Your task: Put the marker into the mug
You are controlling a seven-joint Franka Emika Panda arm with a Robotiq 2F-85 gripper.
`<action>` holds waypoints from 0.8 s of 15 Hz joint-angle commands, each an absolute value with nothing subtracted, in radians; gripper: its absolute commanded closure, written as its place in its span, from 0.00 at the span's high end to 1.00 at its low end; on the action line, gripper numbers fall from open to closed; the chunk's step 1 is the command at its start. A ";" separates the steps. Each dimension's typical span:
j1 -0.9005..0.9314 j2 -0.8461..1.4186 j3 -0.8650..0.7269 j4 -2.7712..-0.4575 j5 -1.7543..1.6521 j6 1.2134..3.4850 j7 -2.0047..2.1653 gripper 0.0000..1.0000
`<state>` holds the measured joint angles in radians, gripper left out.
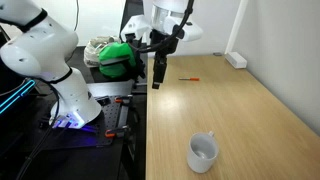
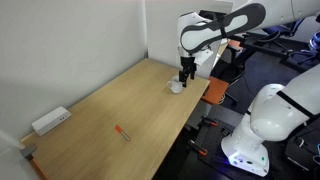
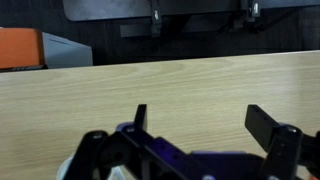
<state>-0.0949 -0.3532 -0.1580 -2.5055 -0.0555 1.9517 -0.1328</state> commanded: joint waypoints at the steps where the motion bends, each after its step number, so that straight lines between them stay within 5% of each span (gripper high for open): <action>1: -0.103 -0.353 -0.151 -2.503 -0.053 1.949 -0.135 1.00; 12: -0.066 -0.342 -0.089 -2.512 -0.005 2.039 -0.052 1.00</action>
